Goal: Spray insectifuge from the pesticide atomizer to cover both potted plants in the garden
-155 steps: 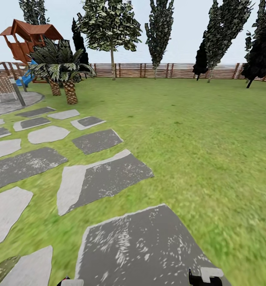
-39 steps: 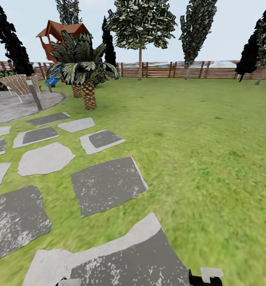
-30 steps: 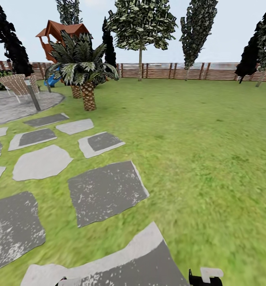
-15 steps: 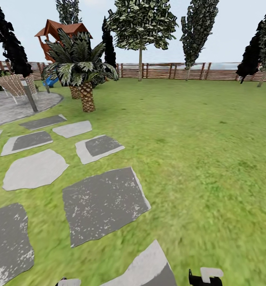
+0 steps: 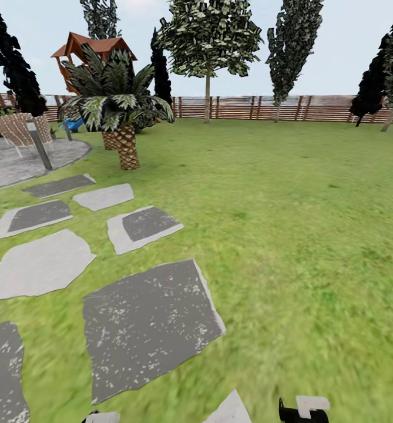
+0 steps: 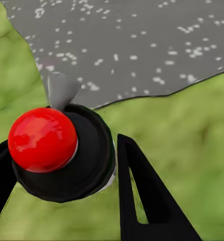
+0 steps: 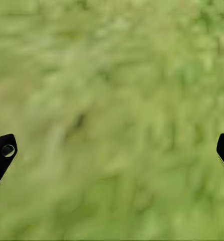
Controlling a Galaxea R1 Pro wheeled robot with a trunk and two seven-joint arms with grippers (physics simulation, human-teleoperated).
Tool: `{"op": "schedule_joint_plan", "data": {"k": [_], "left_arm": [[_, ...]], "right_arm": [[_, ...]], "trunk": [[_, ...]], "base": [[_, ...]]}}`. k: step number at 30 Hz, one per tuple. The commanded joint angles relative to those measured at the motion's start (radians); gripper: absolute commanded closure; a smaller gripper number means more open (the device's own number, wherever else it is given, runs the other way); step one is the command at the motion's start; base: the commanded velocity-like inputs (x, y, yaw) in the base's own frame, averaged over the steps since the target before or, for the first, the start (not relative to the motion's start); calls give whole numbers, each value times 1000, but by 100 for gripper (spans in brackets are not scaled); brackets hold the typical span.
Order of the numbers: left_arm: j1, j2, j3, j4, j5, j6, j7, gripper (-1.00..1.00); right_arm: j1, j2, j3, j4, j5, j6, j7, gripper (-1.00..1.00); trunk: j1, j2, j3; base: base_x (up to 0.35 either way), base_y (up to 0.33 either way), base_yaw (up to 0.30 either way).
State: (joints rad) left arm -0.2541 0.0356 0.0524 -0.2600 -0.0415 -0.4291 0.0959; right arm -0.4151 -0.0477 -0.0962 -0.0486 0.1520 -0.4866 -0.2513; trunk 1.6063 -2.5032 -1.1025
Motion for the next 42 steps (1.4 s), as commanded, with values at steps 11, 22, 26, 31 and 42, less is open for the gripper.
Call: {"op": "schedule_joint_plan", "data": {"k": [11, 22, 26, 31, 42], "left_arm": [[-1, 0, 6, 1, -5, -3, 1, 100], [-1, 0, 5, 1, -5, -3, 1, 100], [-1, 0, 5, 1, -5, -3, 1, 100], [-1, -1, 5, 1, -5, -3, 1, 100], [-1, -1, 5, 4, -5, -3, 1, 100]], "right_arm": [[-1, 0, -8, 1, 11, -3, -3, -100], [-1, 0, -8, 1, 11, -3, -3, -100], [-1, 0, -8, 1, 11, -3, -3, -100], [-1, 0, -8, 1, 11, -3, -3, -100], [0, 0, -8, 1, 11, -3, -3, -100]], "trunk": [[0, 0, -1], [0, 0, -1], [0, 0, -1], [0, 0, -1], [0, 0, -1]], "base": [[340, 0, 0], [340, 0, 0], [340, 0, 0], [340, 0, 0], [340, 0, 0]]}}
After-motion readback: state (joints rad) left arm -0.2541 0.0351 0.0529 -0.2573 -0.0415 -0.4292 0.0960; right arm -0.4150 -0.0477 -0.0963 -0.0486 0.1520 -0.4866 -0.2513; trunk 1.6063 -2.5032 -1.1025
